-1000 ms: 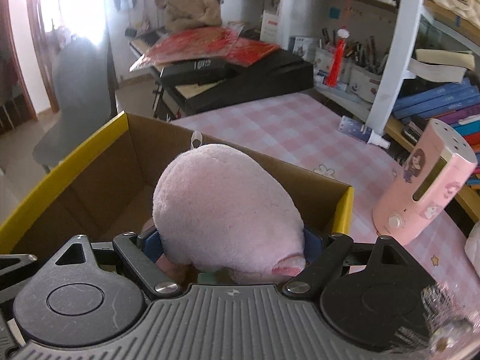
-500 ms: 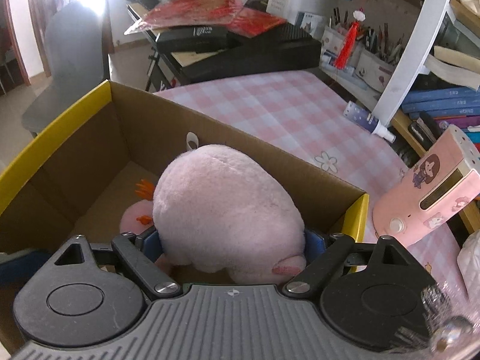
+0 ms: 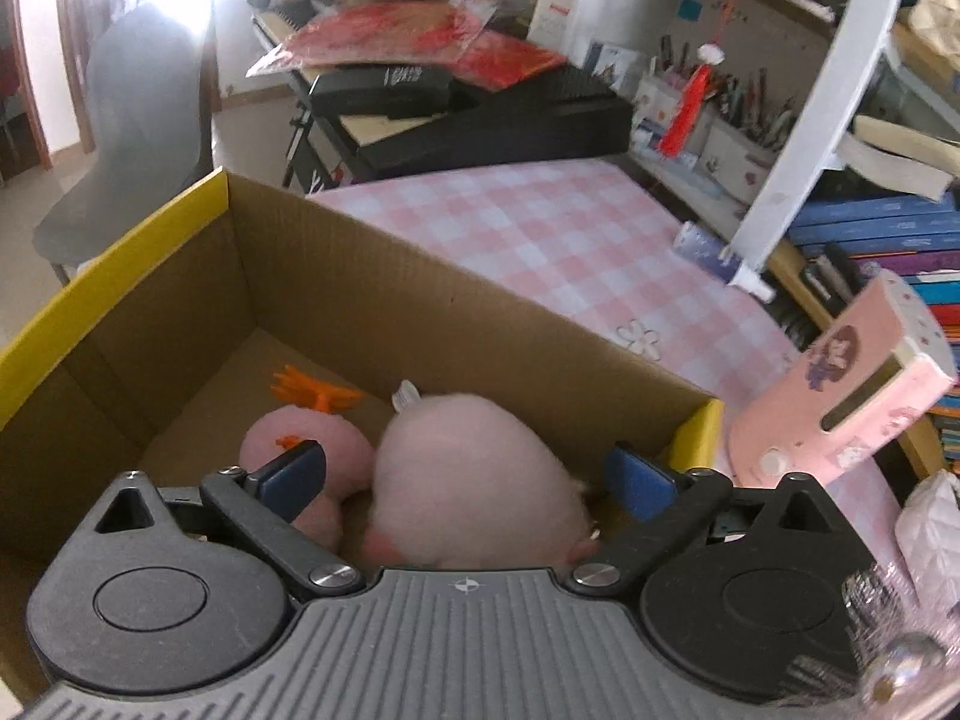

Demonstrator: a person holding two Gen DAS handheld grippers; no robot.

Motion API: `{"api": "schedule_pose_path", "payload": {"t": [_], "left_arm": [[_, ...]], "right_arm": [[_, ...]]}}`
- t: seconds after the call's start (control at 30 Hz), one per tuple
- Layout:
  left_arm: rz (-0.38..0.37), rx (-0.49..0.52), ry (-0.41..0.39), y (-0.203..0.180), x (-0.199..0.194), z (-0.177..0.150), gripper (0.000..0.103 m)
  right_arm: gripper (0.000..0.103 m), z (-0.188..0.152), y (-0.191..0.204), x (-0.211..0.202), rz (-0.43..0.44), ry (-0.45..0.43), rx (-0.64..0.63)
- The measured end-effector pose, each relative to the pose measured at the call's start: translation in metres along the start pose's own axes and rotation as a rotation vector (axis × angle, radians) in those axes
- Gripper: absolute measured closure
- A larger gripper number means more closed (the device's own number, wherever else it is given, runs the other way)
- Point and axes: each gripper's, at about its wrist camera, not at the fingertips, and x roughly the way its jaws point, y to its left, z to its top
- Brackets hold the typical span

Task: Organize objects
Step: 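Lower both into the yellow box and open both tools, then withdraw both tools from the yellow box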

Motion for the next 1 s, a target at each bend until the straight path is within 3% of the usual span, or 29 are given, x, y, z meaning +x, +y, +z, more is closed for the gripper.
{"api": "schedule_pose_path", "payload": {"t": [0.3, 0.53, 0.73, 1.0], "left_arm": [[-0.022, -0.007, -0.059, 0.011, -0.013, 0.007, 0.006], [-0.046, -0.018, -0.093, 0.017, -0.029, 0.007, 0.002], [-0.052, 0.006, -0.090, 0.018, -0.047, -0.008, 0.000], [-0.100, 0.042, -0.051, 0.016, -0.072, -0.039, 0.000]], "right_arm": [[0.002, -0.028, -0.014, -0.086, -0.064, -0.197, 0.160], [0.000, -0.065, -0.017, -0.147, -0.187, -0.298, 0.288], [0.000, -0.111, 0.000, -0.184, -0.332, -0.338, 0.361], [0.000, -0.172, 0.042, -0.210, -0.460, -0.304, 0.528]]}}
